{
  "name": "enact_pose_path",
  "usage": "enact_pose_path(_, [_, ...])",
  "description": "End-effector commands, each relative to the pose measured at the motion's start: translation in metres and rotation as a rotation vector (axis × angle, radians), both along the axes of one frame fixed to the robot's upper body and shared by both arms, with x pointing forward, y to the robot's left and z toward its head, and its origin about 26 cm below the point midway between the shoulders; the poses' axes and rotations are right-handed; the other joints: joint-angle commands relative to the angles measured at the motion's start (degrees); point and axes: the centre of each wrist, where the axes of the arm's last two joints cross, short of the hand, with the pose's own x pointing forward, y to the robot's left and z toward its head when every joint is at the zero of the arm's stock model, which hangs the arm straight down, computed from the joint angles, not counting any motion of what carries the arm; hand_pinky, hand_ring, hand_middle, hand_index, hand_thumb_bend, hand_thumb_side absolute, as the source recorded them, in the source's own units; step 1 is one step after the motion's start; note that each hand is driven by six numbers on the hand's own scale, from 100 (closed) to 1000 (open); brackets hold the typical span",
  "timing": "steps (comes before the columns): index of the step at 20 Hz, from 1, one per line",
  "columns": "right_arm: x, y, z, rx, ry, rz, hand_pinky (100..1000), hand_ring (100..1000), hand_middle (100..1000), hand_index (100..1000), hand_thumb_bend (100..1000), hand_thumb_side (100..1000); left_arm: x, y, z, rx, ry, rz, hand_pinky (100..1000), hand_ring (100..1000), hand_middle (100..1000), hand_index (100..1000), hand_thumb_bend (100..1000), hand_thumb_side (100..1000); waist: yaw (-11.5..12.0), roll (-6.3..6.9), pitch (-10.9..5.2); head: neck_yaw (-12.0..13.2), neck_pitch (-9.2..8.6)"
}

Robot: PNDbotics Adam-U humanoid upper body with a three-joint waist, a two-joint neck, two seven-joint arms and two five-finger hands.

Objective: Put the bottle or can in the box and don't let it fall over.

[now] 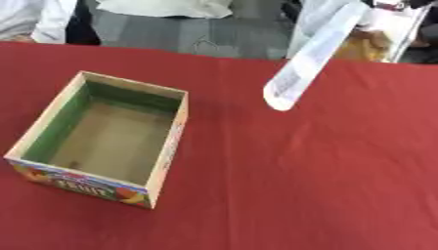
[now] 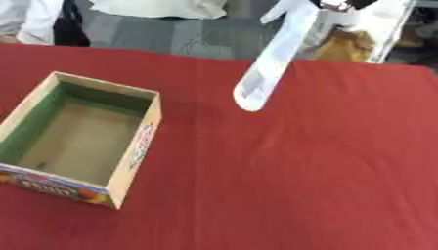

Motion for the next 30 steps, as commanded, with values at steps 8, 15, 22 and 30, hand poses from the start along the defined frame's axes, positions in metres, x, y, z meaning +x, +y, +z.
enact_pose_path(8, [-0.016,0.053,0.025,0.063,-0.080,0.168,523,147,129,246,100,100,-0.005,-0.001,0.021,0.034,-0.042,-0.007,757,754,750,813,893,667,0.8,-0.47,-1.79,-0.6,0.97])
enact_pose_path(15, [-0.018,0.068,0.024,0.124,-0.079,0.212,519,146,128,246,100,100,-0.002,-0.008,0.024,0.029,-0.051,-0.033,756,754,747,814,892,667,2.3,-1.49,-2.19,-1.1,1.68])
enact_pose_path(22, [-0.014,0.073,0.022,0.169,-0.074,0.215,516,143,125,244,100,100,0.001,-0.013,0.026,0.025,-0.057,-0.048,756,754,746,814,891,667,4.4,-2.29,-2.70,-4.0,1.75])
enact_pose_path(30, [-0.013,0.080,0.021,0.216,-0.084,0.223,511,141,123,243,100,100,0.001,-0.016,0.030,0.018,-0.074,-0.058,755,754,745,814,889,667,6.5,-2.95,-2.10,-5.2,0.56])
